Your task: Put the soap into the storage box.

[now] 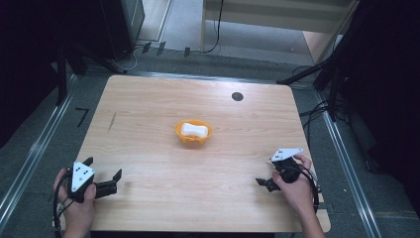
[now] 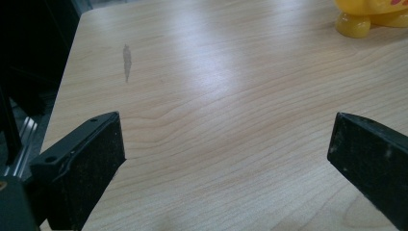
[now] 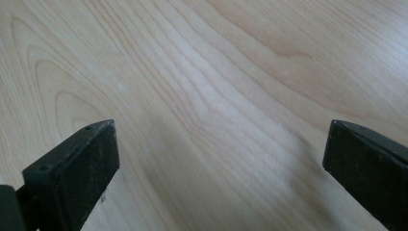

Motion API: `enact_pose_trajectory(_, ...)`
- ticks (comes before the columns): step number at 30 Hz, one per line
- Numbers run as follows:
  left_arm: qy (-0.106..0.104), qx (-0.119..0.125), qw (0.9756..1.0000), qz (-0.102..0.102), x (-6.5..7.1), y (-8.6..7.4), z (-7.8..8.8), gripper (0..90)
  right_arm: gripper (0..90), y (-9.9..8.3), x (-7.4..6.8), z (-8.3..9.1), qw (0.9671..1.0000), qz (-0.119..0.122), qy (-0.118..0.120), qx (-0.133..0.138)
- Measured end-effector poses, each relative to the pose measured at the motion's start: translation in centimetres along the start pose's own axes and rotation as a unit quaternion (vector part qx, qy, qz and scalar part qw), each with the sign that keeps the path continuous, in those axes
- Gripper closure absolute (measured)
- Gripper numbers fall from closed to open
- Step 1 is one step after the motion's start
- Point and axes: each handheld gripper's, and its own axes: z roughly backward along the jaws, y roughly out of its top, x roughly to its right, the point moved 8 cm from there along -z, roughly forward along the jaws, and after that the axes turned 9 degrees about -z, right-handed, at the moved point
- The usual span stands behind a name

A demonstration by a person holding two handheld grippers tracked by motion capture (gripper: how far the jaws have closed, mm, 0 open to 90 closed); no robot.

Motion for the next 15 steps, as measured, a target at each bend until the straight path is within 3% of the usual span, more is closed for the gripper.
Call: enact_pose_trajectory(15,-0.002,0.001,1.0000,0.002,-0.1,0.0,0.0,0.0,0.0,-3.1,0.8,2.2,0.9988,-0.034,-0.006,0.035)
